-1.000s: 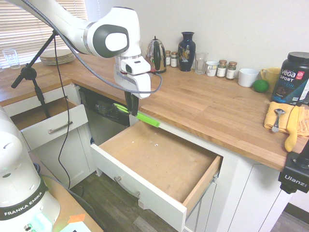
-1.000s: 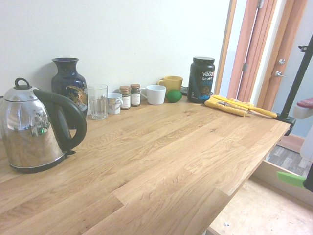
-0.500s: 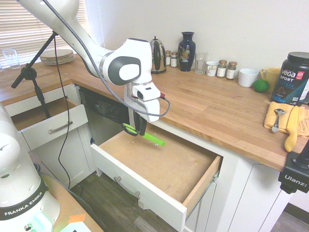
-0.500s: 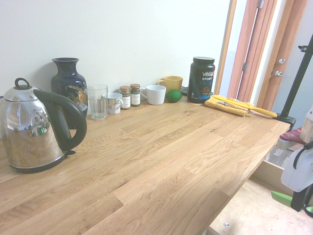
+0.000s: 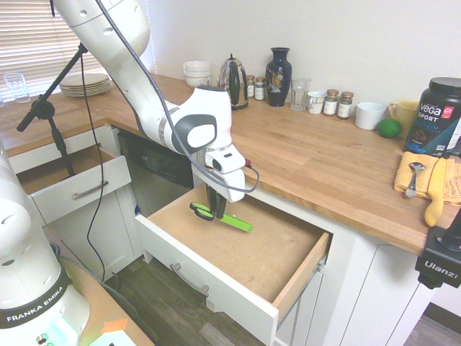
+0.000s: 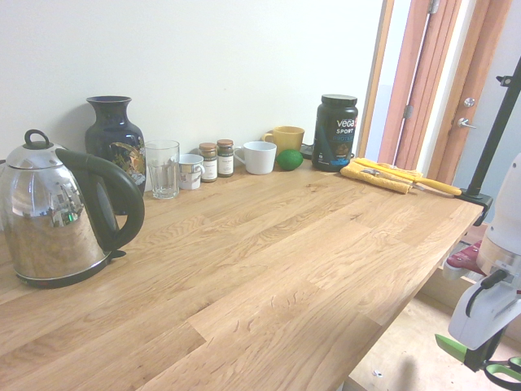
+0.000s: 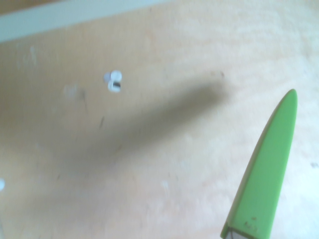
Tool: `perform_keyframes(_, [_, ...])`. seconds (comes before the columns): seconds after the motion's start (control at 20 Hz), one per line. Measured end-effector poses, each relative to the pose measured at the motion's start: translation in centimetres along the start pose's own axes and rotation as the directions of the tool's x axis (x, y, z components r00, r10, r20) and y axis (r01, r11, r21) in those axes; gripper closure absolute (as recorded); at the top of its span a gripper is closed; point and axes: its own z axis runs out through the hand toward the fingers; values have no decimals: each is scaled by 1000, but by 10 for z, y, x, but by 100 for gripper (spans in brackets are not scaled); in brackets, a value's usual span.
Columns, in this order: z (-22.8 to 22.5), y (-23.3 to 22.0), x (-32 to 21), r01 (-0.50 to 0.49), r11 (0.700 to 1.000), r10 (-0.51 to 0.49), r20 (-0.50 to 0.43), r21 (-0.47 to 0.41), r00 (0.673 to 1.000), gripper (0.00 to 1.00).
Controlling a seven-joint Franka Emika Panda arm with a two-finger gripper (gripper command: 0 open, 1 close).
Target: Put scissor in the drawer
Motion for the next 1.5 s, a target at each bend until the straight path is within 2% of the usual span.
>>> perform_keyframes(0.45, [50,-6,4,5,1000,-5,1,-22,1000,100])
perform_keyframes(0.95, [66,-4,5,8,1000,-8,-4,-17,1000,100])
perform_keyframes(1.0, [66,-5,5,7,1000,-7,-4,-16,1000,0])
perform_keyframes(1.5, [63,-8,4,9,1000,-9,-12,-7,1000,0])
